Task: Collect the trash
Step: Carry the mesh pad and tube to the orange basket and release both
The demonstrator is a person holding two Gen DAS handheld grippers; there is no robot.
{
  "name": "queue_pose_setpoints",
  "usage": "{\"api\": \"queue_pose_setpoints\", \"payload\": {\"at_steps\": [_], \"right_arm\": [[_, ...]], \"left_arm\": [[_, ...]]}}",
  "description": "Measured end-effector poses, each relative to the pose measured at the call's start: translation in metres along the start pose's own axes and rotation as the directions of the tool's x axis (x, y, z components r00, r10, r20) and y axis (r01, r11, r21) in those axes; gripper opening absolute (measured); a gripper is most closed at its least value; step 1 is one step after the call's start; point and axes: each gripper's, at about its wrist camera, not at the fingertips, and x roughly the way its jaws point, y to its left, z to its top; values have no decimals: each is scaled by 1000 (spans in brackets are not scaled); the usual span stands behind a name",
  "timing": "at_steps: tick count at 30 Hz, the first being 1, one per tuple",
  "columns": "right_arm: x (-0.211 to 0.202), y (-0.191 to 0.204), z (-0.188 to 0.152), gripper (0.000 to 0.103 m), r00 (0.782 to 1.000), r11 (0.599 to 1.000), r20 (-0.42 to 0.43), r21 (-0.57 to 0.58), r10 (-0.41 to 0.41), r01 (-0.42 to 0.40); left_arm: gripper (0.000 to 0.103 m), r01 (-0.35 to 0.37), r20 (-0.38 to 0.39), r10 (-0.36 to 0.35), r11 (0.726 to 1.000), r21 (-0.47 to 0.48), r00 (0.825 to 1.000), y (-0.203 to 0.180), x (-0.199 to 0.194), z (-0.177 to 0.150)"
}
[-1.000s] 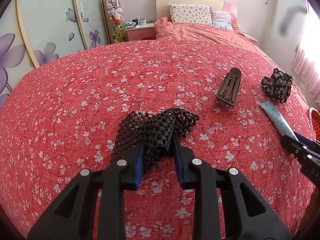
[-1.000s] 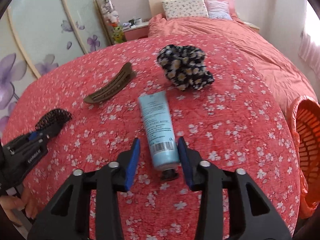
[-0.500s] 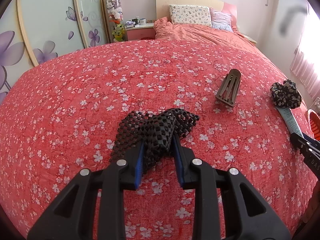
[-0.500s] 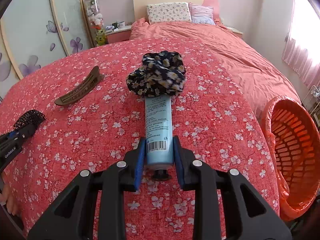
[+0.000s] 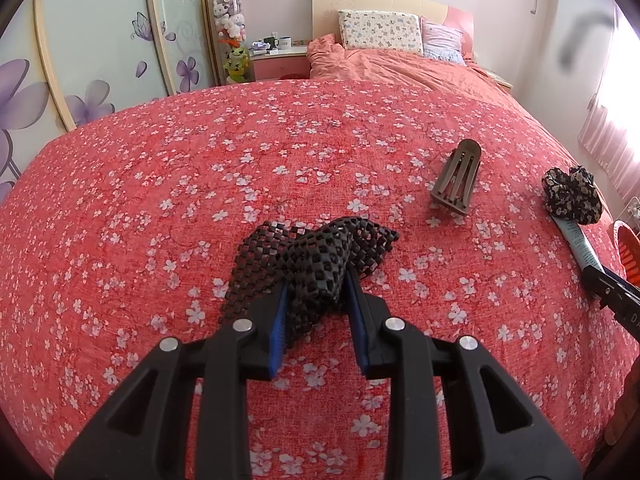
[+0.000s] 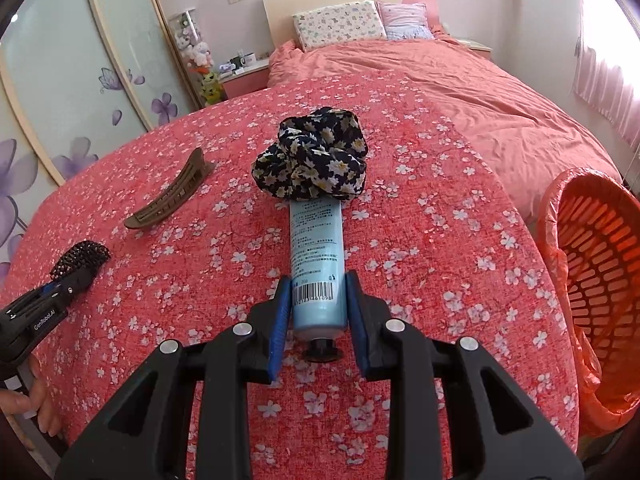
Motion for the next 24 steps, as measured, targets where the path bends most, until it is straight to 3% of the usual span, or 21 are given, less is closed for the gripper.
{"api": "queue_pose_setpoints", "payload": {"at_steps": [4, 6, 9, 15, 24], "right_arm": [[1, 7, 1, 28, 999, 997, -4, -63, -44, 44], [2, 11, 3, 27, 999, 994, -11, -96, -47, 45], [-2, 10, 3, 27, 999, 998, -41, -65, 19, -21], [-15, 11, -11, 27, 992, 993, -65, -42, 107, -110], [-58, 21, -11, 27, 987, 985, 22, -68, 160, -158]], "left_arm": [[32, 17, 1, -17, 1000, 5, 1000, -1, 2, 2], [27, 22, -1, -22, 1000, 2, 1000, 0, 2, 5], [19, 54, -1, -54, 999, -7, 999, 1, 1, 8], [15, 65, 37, -65, 998, -7, 997, 2, -15, 6], [14, 82, 85, -82, 997, 1, 993, -12, -51, 8]]}}
